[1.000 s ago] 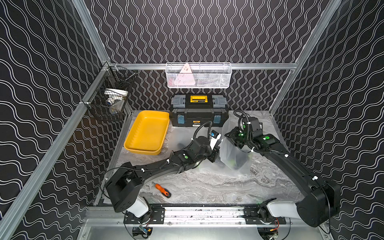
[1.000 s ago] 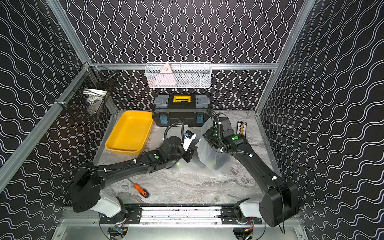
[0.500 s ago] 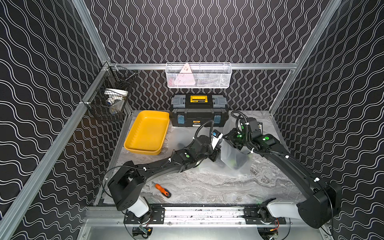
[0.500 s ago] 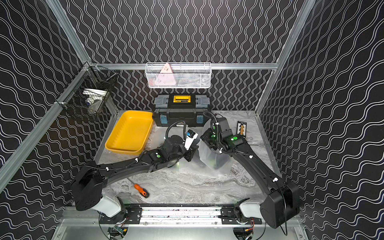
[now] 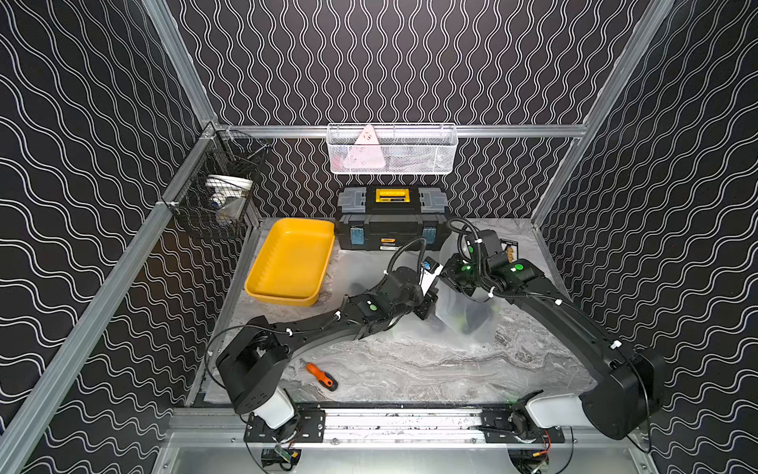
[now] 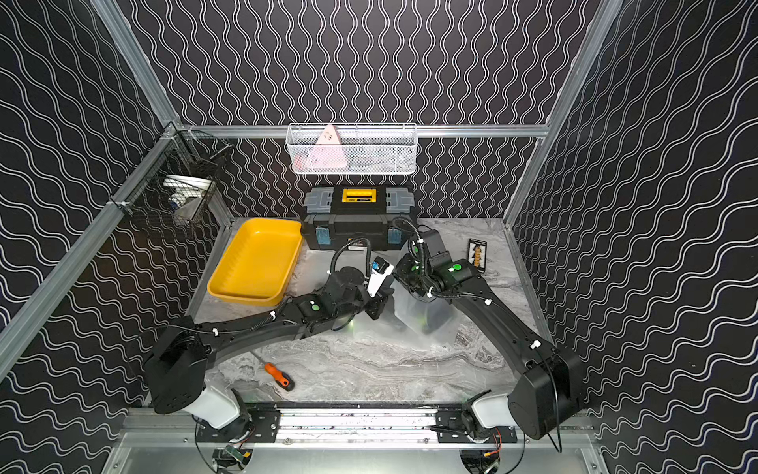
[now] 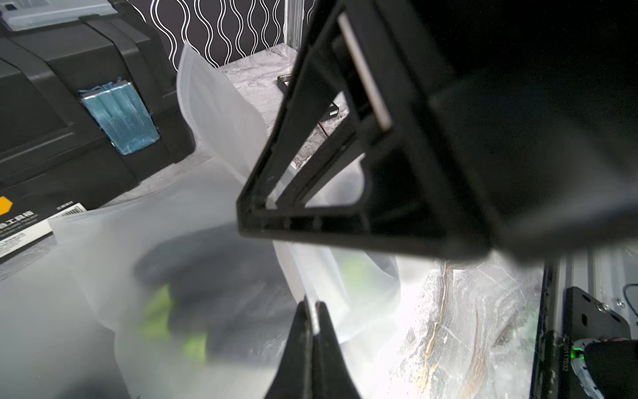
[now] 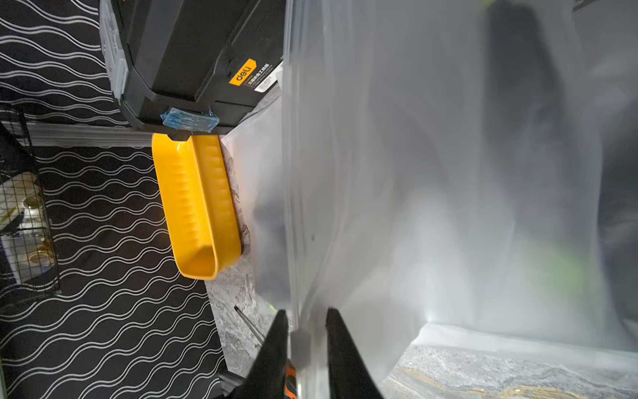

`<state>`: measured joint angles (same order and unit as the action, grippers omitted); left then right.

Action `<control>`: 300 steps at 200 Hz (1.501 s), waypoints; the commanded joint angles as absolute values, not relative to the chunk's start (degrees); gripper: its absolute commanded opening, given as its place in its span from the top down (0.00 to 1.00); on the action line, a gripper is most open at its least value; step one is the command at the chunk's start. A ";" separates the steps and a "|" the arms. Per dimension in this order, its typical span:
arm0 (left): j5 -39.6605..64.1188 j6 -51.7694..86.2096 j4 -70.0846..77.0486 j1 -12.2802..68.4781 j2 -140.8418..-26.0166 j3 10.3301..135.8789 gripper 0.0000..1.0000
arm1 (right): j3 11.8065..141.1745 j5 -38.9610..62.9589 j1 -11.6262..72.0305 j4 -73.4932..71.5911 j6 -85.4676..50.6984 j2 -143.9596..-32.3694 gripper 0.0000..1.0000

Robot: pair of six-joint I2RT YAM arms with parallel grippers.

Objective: Place the eggplant in a zip-top bag and seal the zipper
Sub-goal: Zip the zipper on the zipper food storage bag.

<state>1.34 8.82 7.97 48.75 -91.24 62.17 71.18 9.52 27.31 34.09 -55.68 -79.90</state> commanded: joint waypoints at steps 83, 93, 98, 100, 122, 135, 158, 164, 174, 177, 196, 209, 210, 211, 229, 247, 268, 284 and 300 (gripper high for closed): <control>0.00 6.81 8.22 48.87 -90.97 62.36 1.00 | 73.94 4.70 27.33 40.51 -50.36 -81.04 0.87; 0.03 6.83 8.18 48.87 -91.01 62.40 1.00 | 74.09 4.62 27.32 40.76 -50.23 -81.04 0.88; 0.08 6.75 8.11 49.00 -91.14 62.44 1.00 | 74.19 4.57 27.32 40.90 -50.10 -81.04 0.88; 0.09 6.70 8.09 48.99 -91.14 62.43 1.00 | 74.25 4.50 27.26 40.94 -50.05 -81.08 0.88; -0.09 6.55 7.84 49.46 -91.40 62.80 1.00 | 74.55 3.98 27.32 41.37 -49.88 -81.21 0.88; -0.01 6.50 7.99 49.99 -91.49 62.71 1.00 | 74.53 3.73 27.15 41.40 -49.97 -81.36 0.88; 0.00 6.50 8.52 51.20 -91.50 62.32 1.00 | 74.98 3.69 26.41 40.53 -50.10 -81.94 0.88; 0.00 6.58 8.78 51.49 -91.34 62.12 1.00 | 75.26 3.81 26.37 40.31 -50.06 -82.15 0.88; 0.00 6.86 9.14 51.76 -91.00 61.71 1.00 | 75.90 4.00 24.61 39.93 -49.85 -82.66 0.88; 0.00 6.98 9.28 51.86 -90.88 61.59 1.00 | 76.12 4.04 24.41 39.91 -49.69 -82.88 0.88; 0.00 7.42 9.59 51.94 -90.04 61.07 1.00 | 77.69 4.22 23.76 39.91 -49.05 -84.09 0.88; 0.15 7.43 9.41 51.94 -89.53 60.99 1.00 | 78.33 4.48 23.31 39.49 -48.76 -84.89 0.89; 0.16 7.45 9.36 51.94 -89.50 60.99 1.00 | 78.36 4.48 23.30 39.43 -48.72 -84.89 0.89; 0.17 7.37 9.34 51.94 -89.49 60.99 1.00 | 78.43 4.52 23.25 39.40 -48.66 -84.99 0.89; 0.35 7.21 9.21 51.94 -88.95 60.57 1.00 | 79.05 4.43 22.73 39.02 -48.14 -85.89 0.89; 0.82 7.29 8.97 51.94 -88.53 60.28 1.00 | 79.44 4.35 21.86 38.52 -47.78 -86.85 0.89; 1.58 7.64 8.80 51.94 -87.92 60.03 1.00 | 79.93 4.23 20.22 37.76 -47.18 -87.86 0.89; 1.72 7.82 8.61 52.05 -87.41 59.81 1.00 | 80.31 3.96 19.03 37.20 -46.77 -88.64 0.89; 1.64 7.78 8.48 52.03 -87.12 59.62 1.00 | 80.73 3.73 17.83 36.85 -46.47 -89.51 0.89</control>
